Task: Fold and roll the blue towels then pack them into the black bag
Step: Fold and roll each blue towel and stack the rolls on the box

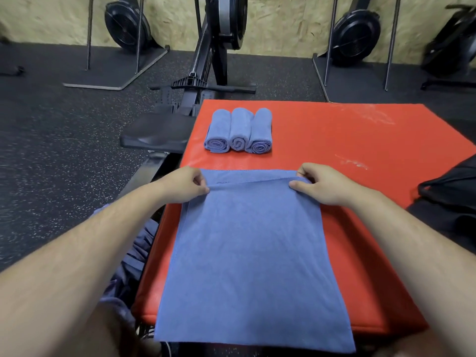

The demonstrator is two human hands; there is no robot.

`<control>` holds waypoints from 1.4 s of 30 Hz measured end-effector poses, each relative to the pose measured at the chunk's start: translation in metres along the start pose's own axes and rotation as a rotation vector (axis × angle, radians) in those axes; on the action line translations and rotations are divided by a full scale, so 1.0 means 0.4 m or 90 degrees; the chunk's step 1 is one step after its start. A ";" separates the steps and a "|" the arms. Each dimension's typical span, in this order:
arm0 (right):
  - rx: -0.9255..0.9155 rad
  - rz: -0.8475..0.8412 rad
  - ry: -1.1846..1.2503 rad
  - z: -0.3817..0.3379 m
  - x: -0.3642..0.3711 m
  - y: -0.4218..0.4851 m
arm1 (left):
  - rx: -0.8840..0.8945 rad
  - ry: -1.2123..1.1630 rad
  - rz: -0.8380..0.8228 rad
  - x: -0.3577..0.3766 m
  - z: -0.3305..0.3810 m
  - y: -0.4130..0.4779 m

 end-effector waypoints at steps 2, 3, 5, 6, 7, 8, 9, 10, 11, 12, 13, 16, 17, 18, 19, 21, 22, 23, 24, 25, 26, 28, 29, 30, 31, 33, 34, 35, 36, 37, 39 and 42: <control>0.015 -0.014 0.031 0.010 0.001 0.002 | 0.013 -0.017 0.020 -0.010 -0.006 -0.007; 0.023 -0.028 0.050 0.012 0.003 0.004 | 0.017 -0.023 0.034 -0.016 -0.009 -0.011; 0.041 -0.057 0.087 0.013 0.005 0.006 | 0.016 -0.026 0.060 -0.025 -0.012 -0.018; 0.049 -0.062 0.096 0.015 0.006 0.008 | 0.011 -0.026 0.072 -0.028 -0.011 -0.020; 0.055 -0.056 0.094 0.016 0.008 0.009 | 0.006 -0.022 0.085 -0.031 -0.011 -0.023; 0.060 -0.038 0.084 0.017 0.008 0.012 | 0.004 -0.014 0.101 -0.034 -0.007 -0.025; 0.064 -0.010 0.062 0.019 0.007 0.014 | 0.002 -0.005 0.121 -0.036 -0.005 -0.026; 0.069 0.020 0.034 0.021 0.005 0.016 | 0.000 0.003 0.141 -0.038 -0.005 -0.025; 0.075 0.048 0.008 0.023 0.005 0.019 | -0.006 0.009 0.160 -0.039 -0.008 -0.022; 0.082 0.070 -0.010 0.023 0.006 0.022 | -0.014 0.010 0.178 -0.040 -0.012 -0.019; 0.090 0.086 -0.023 0.023 0.008 0.027 | -0.023 0.006 0.196 -0.040 -0.018 -0.014; 0.101 0.117 -0.060 0.014 0.020 0.045 | -0.045 -0.023 0.237 -0.034 -0.037 0.009; 0.107 0.122 -0.069 0.013 0.026 0.052 | -0.050 -0.029 0.240 -0.030 -0.041 0.018; 0.117 0.124 -0.080 0.014 0.032 0.059 | -0.051 -0.029 0.238 -0.025 -0.042 0.027; 0.130 0.124 -0.092 0.015 0.038 0.065 | -0.048 -0.025 0.232 -0.020 -0.042 0.036; 0.147 0.122 -0.111 0.013 0.048 0.071 | -0.030 0.005 0.206 -0.005 -0.042 0.053; 0.148 0.119 -0.112 0.011 0.052 0.072 | -0.017 0.029 0.196 0.000 -0.042 0.059; 0.147 0.112 -0.108 0.008 0.056 0.071 | -0.008 0.053 0.189 0.003 -0.041 0.063; 0.146 0.104 -0.105 0.004 0.058 0.069 | 0.001 0.072 0.188 0.004 -0.039 0.065; 0.146 0.097 -0.104 0.001 0.060 0.067 | 0.006 0.086 0.194 0.003 -0.037 0.066; 0.140 0.094 -0.109 -0.002 0.061 0.066 | 0.008 0.101 0.203 0.003 -0.036 0.067; 0.118 0.101 -0.131 -0.010 0.063 0.065 | 0.002 0.145 0.210 0.004 -0.022 0.067; 0.110 0.107 -0.144 -0.013 0.064 0.063 | -0.001 0.164 0.207 0.005 -0.015 0.066; 0.108 0.117 -0.154 -0.015 0.064 0.061 | -0.006 0.170 0.206 0.005 -0.009 0.066; 0.108 0.131 -0.150 -0.016 0.061 0.058 | -0.013 0.158 0.208 0.002 -0.005 0.065; 0.106 0.171 -0.071 -0.016 0.046 0.055 | -0.016 0.101 0.221 -0.013 -0.002 0.063; 0.105 0.186 -0.014 -0.015 0.035 0.053 | -0.006 0.067 0.230 -0.023 0.001 0.061; 0.106 0.195 0.035 -0.013 0.025 0.051 | 0.012 0.033 0.243 -0.034 0.004 0.058; 0.113 0.197 0.070 -0.010 0.017 0.048 | 0.033 0.005 0.259 -0.048 0.009 0.054; 0.123 0.199 0.100 -0.007 0.010 0.044 | 0.049 -0.018 0.276 -0.061 0.015 0.050; 0.138 0.208 0.141 -0.001 -0.002 0.038 | 0.058 -0.052 0.301 -0.083 0.021 0.040; 0.140 0.232 0.190 0.005 -0.027 0.030 | 0.027 -0.109 0.317 -0.105 0.019 0.021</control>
Point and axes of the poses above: each hand's wrist, its own y-axis towards the middle knuckle, its own x-axis out of the palm, z = x × y, the point moved 4 cm from there along y, towards the middle knuckle, and after that the axes turned 2 degrees about -y, right-handed, at the moved point
